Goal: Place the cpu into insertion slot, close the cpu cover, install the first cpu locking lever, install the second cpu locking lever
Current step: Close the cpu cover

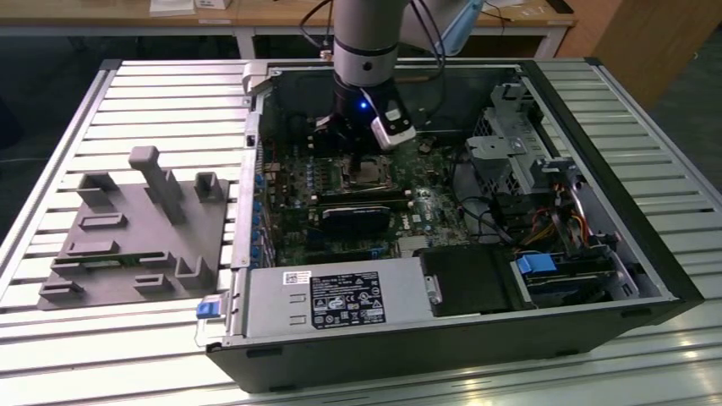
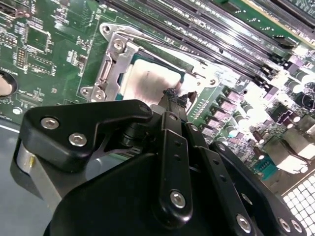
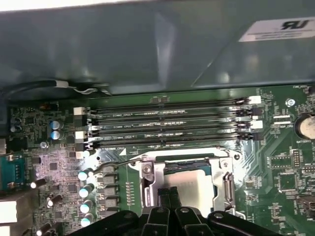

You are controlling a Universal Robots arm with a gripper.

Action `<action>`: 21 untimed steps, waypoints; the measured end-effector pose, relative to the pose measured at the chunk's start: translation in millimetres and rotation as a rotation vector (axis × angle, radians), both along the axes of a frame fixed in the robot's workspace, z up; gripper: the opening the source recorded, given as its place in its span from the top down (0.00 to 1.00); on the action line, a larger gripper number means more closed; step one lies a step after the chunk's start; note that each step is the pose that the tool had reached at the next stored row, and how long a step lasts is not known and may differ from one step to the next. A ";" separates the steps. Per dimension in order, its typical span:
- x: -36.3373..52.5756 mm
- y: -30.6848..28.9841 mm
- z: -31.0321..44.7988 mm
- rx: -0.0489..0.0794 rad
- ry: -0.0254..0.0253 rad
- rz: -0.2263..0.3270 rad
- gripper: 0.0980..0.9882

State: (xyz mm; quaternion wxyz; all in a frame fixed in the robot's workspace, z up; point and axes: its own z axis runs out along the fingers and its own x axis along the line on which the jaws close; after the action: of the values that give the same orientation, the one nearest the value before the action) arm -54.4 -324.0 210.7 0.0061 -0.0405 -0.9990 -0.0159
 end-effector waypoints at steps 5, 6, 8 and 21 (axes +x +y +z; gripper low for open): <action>-4.2 0.0 -1.5 0.000 0.0000 0.000 0.99; -5.0 0.0 -1.8 0.000 0.0000 0.000 0.99; -6.9 0.0 -2.7 0.000 0.0000 0.000 0.99; -11.1 0.0 -8.1 0.003 0.0001 0.000 0.99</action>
State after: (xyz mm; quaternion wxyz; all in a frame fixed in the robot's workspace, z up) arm -65.5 -324.0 202.6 0.0062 -0.0405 -0.9990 -0.0176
